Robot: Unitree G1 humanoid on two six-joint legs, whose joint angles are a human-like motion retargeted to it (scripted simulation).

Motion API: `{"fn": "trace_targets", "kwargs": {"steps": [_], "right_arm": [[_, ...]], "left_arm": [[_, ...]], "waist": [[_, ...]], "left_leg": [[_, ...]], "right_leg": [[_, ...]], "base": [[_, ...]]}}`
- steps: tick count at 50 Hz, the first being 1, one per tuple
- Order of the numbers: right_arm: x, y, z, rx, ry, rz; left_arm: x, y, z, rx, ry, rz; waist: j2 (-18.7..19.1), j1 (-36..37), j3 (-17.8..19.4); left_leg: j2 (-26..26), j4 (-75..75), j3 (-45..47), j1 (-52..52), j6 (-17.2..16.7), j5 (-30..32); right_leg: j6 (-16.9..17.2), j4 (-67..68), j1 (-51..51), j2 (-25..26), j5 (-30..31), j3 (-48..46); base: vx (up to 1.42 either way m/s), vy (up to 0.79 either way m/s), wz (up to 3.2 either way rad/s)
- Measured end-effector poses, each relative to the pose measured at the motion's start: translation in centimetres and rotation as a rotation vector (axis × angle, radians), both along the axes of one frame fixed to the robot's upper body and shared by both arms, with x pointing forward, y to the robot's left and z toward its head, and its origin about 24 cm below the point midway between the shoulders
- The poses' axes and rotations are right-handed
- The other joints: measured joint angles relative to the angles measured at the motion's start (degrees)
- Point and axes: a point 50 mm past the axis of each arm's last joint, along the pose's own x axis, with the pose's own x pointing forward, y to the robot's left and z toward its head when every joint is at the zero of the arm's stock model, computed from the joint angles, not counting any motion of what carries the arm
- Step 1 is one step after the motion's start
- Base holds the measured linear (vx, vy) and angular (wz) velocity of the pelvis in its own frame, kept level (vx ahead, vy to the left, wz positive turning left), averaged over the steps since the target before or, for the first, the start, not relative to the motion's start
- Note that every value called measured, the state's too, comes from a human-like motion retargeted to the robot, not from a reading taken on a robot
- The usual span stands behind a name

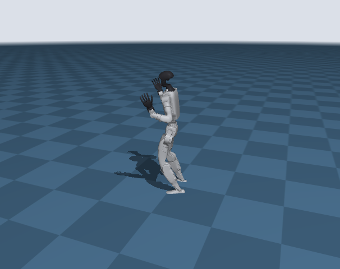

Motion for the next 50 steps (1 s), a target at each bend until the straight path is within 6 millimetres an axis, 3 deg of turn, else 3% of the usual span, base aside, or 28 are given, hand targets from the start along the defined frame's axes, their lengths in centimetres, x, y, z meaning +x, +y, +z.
{"fn": "trace_targets", "kwargs": {"steps": [4,7,10,13,17,23,30,35,38,41,44,46,48,50], "right_arm": [[0.2,3.9,2.2,-0.112,-0.146,0.114],[0.5,7.9,4.4,-0.215,-0.289,0.129],[0.5,11.4,5.4,-0.326,-0.367,0.199],[0.4,13.8,5.6,-0.411,-0.398,0.272],[0.4,14.9,5.7,-0.432,-0.405,0.307],[0.4,14.5,5.8,-0.397,-0.393,0.279],[0.6,13.6,6.2,-0.408,-0.414,0.199],[2.7,12.3,4.1,-0.408,-0.237,0.202],[4.3,8.9,1.4,-0.285,-0.033,0.183],[4.6,3.5,-2.3,-0.068,0.173,0.065],[2.8,-2.1,-5.8,0.133,0.314,-0.127],[1.0,-5.0,-7.0,0.217,0.348,-0.269],[-0.8,-6.8,-7.7,0.269,0.356,-0.368],[-1.9,-7.3,-7.7,0.297,0.340,-0.401]], "left_arm": [[3.2,-4.7,1.9,0.122,-0.063,-0.253],[6.3,-10.4,4.1,0.248,-0.133,-0.465],[7.5,-16.1,5.5,0.391,-0.173,-0.681],[7.5,-20.2,6.1,0.498,-0.204,-0.853],[7.2,-22.5,6.5,0.557,-0.231,-0.967],[7.1,-23.2,6.7,0.581,-0.236,-1.011],[7.1,-22.8,6.9,0.697,-0.207,-0.967],[8.4,-21.2,4.5,0.740,-0.022,-0.964],[9.1,-17.9,1.9,0.678,0.155,-0.996],[8.5,-12.9,-1.0,0.510,0.326,-0.980],[6.3,-7.9,-2.9,0.338,0.419,-0.876],[4.7,-5.3,-3.2,0.269,0.425,-0.747],[3.1,-3.5,-2.8,0.241,0.402,-0.635],[1.8,-2.8,-1.8,0.244,0.344,-0.563]], "waist": [[-1.4,-0.2,-0.6],[-2.9,-0.1,-3.3],[-4.2,0.1,-5.5],[-5.2,0.3,-6.8],[-5.9,0.3,-8.1],[-6.2,0.4,-9.3],[-5.6,0.4,-9.6],[-5.0,0.0,-7.0],[-4.4,-0.7,-6.7],[-3.9,-1.3,-6.2],[-3.4,-1.6,-6.2],[-3.2,-1.7,-4.9],[-3.2,-1.8,-4.7],[-3.3,-2.1,-5.2]], "left_leg": [[0.8,8.6,-1.1,-1.4,0.1,-4.3],[-0.9,9.1,-1.9,-5.3,1.0,-4.4],[-2.1,8.8,-2.5,-7.4,1.4,-3.7],[-2.9,8.7,-3.0,-8.6,1.7,-3.2],[-3.9,7.9,-3.7,-9.8,1.9,-2.5],[-4.7,7.0,-4.5,-11.1,1.9,-1.8],[-4.5,6.4,-4.7,-12.3,1.7,-1.5],[-3.8,8.7,-4.4,-13.2,1.4,-2.3],[-3.5,5.9,-3.8,-12.5,1.2,-2.3],[-3.4,2.3,-2.8,-11.5,0.7,-1.8],[-3.7,-1.7,-1.9,-10.7,-0.1,-0.7],[-3.7,-0.5,-1.7,-11.1,-0.7,-0.9],[-3.6,0.6,-1.6,-11.4,-1.1,-1.0],[-3.5,2.3,-1.5,-11.5,-1.3,-1.0]], "right_leg": [[-0.6,12.5,-2.9,-1.3,-5.9,0.9],[-1.0,15.1,-6.9,-2.9,-7.4,0.7],[-1.4,16.0,-8.9,-4.3,-7.8,0.3],[-1.7,17.1,-10.0,-5.4,-8.1,-0.3],[-1.6,17.6,-11.0,-6.5,-8.3,-1.3],[-1.3,17.8,-12.3,-7.2,-8.3,-1.8],[-1.0,16.8,-13.4,-6.6,-7.4,-1.6],[0.0,18.9,-14.5,-6.8,-7.2,-1.0],[1.3,16.1,-14.4,-5.7,-6.4,-1.0],[2.6,13.5,-14.3,-5.0,-5.6,-1.0],[3.3,11.7,-14.8,-4.8,-5.1,-1.1],[3.5,13.5,-15.6,-5.4,-6.0,-1.0],[3.4,15.1,-16.2,-5.8,-6.8,-0.8],[3.0,16.7,-16.4,-6.3,-7.8,-0.7]], "base": [[-0.08,-0.01,0.25],[-0.02,0.00,0.44],[-0.04,0.00,0.38],[-0.03,-0.01,0.31],[-0.01,-0.01,0.26],[0.00,0.00,0.03],[0.00,0.00,0.00],[0.01,0.00,-0.02],[0.11,0.01,-0.21],[0.11,0.00,-0.22],[0.08,-0.03,-0.15],[0.02,-0.07,-0.03],[0.03,-0.09,-0.03],[0.00,-0.12,-0.05]]}}
